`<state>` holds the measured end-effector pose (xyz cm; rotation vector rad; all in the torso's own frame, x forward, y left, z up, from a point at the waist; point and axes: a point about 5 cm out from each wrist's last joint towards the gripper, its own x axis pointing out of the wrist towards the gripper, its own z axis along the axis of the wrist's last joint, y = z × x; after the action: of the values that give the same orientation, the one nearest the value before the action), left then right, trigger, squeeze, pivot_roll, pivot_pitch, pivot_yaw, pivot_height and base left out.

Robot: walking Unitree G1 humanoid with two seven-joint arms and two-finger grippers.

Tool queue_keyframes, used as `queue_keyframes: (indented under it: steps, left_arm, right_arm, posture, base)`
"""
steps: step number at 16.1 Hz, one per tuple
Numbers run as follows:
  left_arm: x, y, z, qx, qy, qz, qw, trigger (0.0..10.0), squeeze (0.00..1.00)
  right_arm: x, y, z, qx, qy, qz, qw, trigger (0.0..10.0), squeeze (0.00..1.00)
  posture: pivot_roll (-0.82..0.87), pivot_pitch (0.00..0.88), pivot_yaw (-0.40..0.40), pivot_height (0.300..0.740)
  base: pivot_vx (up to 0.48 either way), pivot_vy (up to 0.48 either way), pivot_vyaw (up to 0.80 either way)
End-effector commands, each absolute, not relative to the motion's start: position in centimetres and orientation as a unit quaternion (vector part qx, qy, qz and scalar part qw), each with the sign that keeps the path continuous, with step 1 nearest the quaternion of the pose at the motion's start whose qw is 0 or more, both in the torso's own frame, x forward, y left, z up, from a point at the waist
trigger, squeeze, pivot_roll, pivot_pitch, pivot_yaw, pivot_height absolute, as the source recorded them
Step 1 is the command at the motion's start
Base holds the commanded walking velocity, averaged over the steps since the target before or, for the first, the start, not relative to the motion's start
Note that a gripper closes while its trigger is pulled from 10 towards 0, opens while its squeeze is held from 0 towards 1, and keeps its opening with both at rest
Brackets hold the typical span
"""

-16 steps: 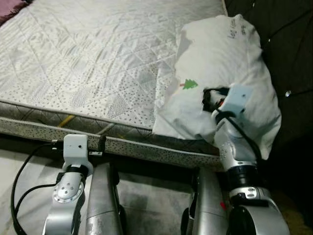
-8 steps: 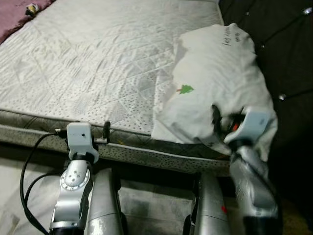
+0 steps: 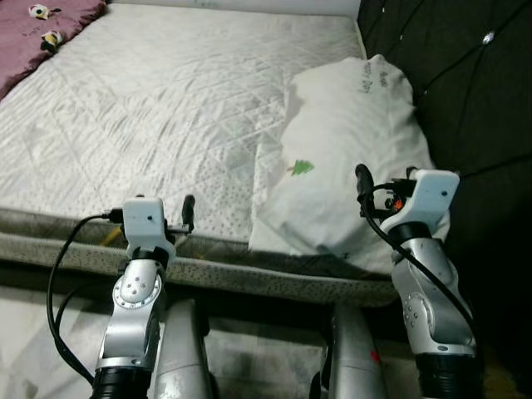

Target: Clean up the room

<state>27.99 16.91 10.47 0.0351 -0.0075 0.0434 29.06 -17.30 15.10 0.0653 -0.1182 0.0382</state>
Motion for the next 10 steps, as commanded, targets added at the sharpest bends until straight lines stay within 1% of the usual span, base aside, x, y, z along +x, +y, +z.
queue_keyframes:
  steps: [1,3,4,6,7,8,9,10]
  left_arm:
    - [28.1,17.0,10.7,0.016,-0.007,0.028,0.999,10.0,0.00]
    - [27.9,16.9,10.4,0.013,-0.006,0.022,1.000,10.0,0.00]
    - [27.7,17.0,9.5,0.013,0.015,0.026,0.999,10.0,0.00]
    - [27.2,16.9,8.6,0.009,0.031,0.027,0.999,10.0,0.00]
    - [27.0,16.6,8.4,0.021,0.032,0.015,0.999,10.0,0.00]
    - [26.7,16.5,7.9,0.010,0.046,0.010,0.999,10.0,0.00]
    - [26.5,16.7,7.4,-0.001,0.055,0.005,0.998,10.0,0.20]
    - [26.3,16.9,7.1,-0.010,0.062,0.007,0.998,10.0,0.36]
  right_arm:
    - [29.3,-16.6,15.9,0.014,-0.067,0.052,0.996,10.0,0.00]
    - [29.8,-17.0,16.0,-0.003,-0.061,0.055,0.997,10.0,0.00]
    - [30.0,-17.8,15.5,0.003,-0.041,0.034,0.999,10.0,0.00]
    - [29.8,-18.9,14.2,0.000,-0.004,0.021,1.000,10.0,0.00]
    - [29.6,-19.3,13.7,-0.003,0.010,0.021,1.000,10.0,0.00]
    - [29.4,-19.8,13.3,-0.010,0.018,0.023,1.000,10.0,0.00]
    - [28.9,-20.3,12.9,-0.021,0.025,0.024,0.999,10.0,0.00]
    - [28.3,-20.7,12.4,-0.042,0.035,0.034,0.998,10.0,0.00]
  posture:
    - [-0.04,0.000,0.014,0.636]
    - [-0.04,0.000,0.018,0.660]
    - [-0.04,0.000,0.034,0.675]
    - [-0.06,0.000,0.059,0.698]
    - [-0.06,0.000,0.069,0.708]
    - [-0.07,0.000,0.074,0.717]
    - [-0.07,0.000,0.087,0.726]
    - [-0.07,0.000,0.084,0.740]
  base:
    - [0.000,0.000,0.00]
    - [0.000,0.000,0.00]
    - [0.000,0.000,0.00]
    - [0.000,0.000,0.00]
    - [0.000,0.000,0.00]
    - [0.000,0.000,0.00]
    - [0.000,0.000,0.00]
    - [0.000,0.000,0.00]
